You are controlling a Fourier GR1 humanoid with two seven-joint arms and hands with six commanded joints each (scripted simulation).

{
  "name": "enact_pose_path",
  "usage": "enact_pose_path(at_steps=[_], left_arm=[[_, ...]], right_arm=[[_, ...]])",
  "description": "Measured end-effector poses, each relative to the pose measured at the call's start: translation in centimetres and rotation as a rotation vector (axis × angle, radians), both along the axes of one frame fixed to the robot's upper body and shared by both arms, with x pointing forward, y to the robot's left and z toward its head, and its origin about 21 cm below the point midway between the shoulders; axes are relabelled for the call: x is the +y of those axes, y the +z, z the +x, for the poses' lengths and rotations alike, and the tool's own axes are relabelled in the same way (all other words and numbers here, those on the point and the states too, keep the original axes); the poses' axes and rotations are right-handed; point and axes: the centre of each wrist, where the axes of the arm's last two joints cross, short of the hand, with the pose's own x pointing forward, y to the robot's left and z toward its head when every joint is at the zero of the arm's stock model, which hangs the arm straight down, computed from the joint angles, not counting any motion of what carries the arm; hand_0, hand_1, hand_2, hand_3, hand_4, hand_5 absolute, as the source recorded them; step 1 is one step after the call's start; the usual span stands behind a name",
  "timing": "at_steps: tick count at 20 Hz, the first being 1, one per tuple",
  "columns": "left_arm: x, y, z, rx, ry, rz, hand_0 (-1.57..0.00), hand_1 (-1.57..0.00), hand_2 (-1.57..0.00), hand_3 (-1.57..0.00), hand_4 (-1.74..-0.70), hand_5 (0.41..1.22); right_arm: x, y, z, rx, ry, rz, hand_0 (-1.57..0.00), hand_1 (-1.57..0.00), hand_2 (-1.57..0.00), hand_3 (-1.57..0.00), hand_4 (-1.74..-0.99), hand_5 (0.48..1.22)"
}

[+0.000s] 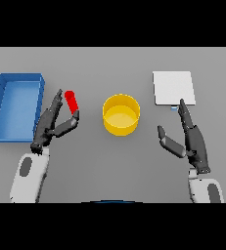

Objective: Pick up the red beaker and tilt it to pour out 1 green nut into yellow bowl. Pick up the yellow bowl and place it on the metallic measuring scale.

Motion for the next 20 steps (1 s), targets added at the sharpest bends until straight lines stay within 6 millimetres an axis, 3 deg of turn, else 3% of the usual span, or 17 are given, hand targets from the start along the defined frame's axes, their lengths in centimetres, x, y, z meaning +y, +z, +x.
enact_pose_path(at_steps=[3, 5, 11, 17, 19, 20], left_arm=[[-0.9, -0.7, 1.4, 0.028, 0.002, -0.015, 0.0, 0.0, 0.0, 0.0, -1.34, 0.717], [-0.3, -1.1, 2.3, 0.025, 0.001, -0.014, 0.0, 0.0, 0.0, 0.0, -1.33, 0.714], [-1.4, -0.8, 4.8, 0.024, -0.009, 0.001, 0.0, 0.0, 0.0, 0.0, -1.31, 0.703], [-1.9, -1.0, 6.3, -0.007, -0.037, -0.003, 0.0, 0.0, 0.0, 0.0, -1.36, 0.735], [-2.3, -1.0, 6.7, -0.009, -0.028, -0.018, -0.08, -0.08, -0.12, -0.08, -1.42, 0.77], [-2.9, -1.2, 6.8, -0.014, -0.025, -0.03, -0.25, -0.28, -0.31, -0.22, -1.44, 0.795]], right_arm=[[0.1, -0.1, 0.6, 0.02, -0.006, -0.002, 0.0, 0.0, 0.0, 0.0, -1.341, 0.689], [0.0, -0.1, 0.4, 0.008, -0.011, 0.004, 0.0, 0.0, 0.0, 0.0, -1.338, 0.688], [-0.1, -0.2, 0.4, -0.001, -0.004, 0.006, 0.0, 0.0, 0.0, 0.0, -1.329, 0.684], [0.0, 0.3, 0.6, 0.014, -0.017, 0.009, 0.0, 0.0, 0.0, 0.0, -1.298, 0.682], [-0.1, 0.3, 0.5, 0.002, -0.02, -0.001, 0.0, 0.0, 0.0, 0.0, -1.291, 0.684], [0.1, 0.3, 0.4, 0.001, -0.011, 0.001, 0.0, 0.0, 0.0, 0.0, -1.289, 0.684]])
